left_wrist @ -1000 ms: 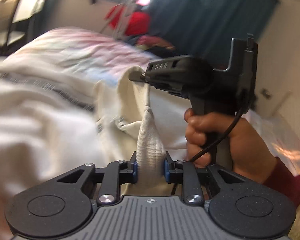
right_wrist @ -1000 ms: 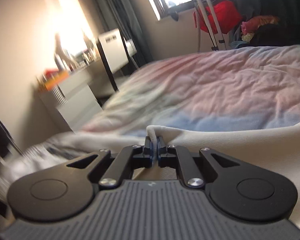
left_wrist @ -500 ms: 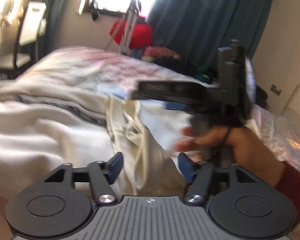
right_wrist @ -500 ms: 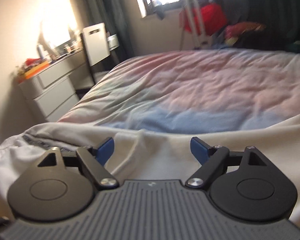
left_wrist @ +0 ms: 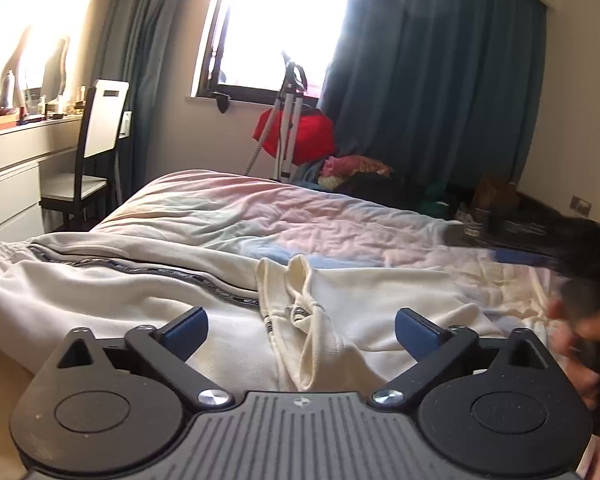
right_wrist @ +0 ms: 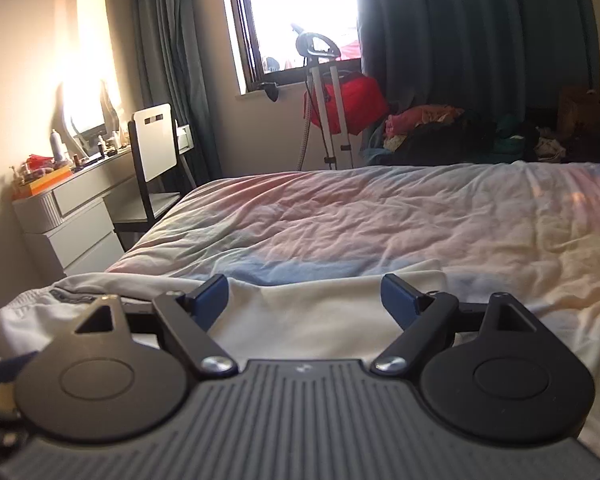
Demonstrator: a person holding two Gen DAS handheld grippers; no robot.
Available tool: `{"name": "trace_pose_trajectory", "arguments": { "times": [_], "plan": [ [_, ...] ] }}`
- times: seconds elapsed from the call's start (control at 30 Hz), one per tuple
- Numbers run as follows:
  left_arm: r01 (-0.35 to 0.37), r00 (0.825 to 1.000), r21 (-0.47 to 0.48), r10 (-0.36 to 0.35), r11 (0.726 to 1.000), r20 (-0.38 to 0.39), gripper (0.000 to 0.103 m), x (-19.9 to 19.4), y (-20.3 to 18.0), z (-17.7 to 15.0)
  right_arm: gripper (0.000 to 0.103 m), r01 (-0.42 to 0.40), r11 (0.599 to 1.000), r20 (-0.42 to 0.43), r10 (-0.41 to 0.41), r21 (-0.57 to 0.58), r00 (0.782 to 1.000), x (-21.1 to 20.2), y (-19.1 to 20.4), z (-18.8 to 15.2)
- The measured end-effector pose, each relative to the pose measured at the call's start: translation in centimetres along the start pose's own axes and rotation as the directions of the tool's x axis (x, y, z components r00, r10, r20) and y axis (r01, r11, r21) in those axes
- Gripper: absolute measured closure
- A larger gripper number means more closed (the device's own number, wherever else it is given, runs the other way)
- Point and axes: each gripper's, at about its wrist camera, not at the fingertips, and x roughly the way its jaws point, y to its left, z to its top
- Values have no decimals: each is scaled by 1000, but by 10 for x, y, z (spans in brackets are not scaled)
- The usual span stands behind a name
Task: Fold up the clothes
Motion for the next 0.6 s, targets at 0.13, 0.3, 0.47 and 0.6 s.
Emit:
{"name": "trace_pose_trajectory", "arguments": {
  "times": [0.13, 0.3, 0.47, 0.6],
  "plan": [
    [1, 999, -149, -6, 989, -34, 1, -15, 29, -2, 18, 1, 999, 6, -1, 34, 1000, -29, -7, -10],
    [-72, 994, -485, 21, 872, -110, 1, -19, 103, 2, 18, -6, 997, 5, 5, 76, 1000, -39, -14, -15],
    [-145, 985, -769, 20, 623, -170, 2, -20, 185, -3, 18, -10, 993, -7, 11, 117, 1000, -36, -20, -18],
    [-94, 986, -947, -102, 307, -131, 5, -3, 242, -24, 18, -2, 989, -33, 7, 148, 999, -29, -26, -23]
  ]
}}
